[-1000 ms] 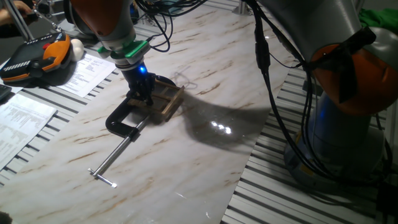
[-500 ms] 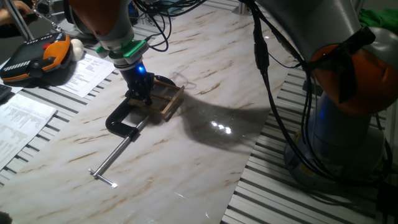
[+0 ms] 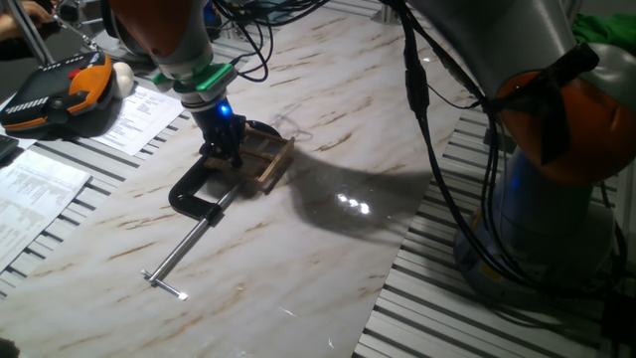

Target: Open a sliding window

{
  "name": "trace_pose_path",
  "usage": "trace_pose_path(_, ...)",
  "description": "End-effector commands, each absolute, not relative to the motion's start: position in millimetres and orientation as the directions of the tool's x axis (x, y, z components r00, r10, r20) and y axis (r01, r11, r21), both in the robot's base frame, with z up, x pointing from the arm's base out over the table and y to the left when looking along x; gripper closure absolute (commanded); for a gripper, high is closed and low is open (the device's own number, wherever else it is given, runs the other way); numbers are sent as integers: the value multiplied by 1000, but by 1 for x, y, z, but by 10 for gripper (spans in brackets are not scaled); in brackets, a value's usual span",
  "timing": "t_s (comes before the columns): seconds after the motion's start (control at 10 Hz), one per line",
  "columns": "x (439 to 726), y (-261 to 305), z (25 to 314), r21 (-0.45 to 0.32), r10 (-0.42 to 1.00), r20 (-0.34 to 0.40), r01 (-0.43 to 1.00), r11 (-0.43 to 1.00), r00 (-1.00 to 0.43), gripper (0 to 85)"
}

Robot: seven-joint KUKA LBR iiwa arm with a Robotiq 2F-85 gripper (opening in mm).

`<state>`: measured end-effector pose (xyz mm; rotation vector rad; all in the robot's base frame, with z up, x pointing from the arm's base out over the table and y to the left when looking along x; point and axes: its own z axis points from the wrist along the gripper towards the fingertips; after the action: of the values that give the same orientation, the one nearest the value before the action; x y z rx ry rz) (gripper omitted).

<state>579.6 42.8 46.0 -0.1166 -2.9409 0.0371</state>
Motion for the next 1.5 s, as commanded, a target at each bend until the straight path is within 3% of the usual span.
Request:
trace_pose_path(0.0, 580, 43, 46, -33, 81, 196, 76, 997, -977, 850)
trace_pose_path(0.8, 579, 39, 55, -29, 79, 213, 74, 997, -974, 850)
trace_pose_path(1.4, 550, 33, 71, -16, 85, 217, 83, 996, -973, 850)
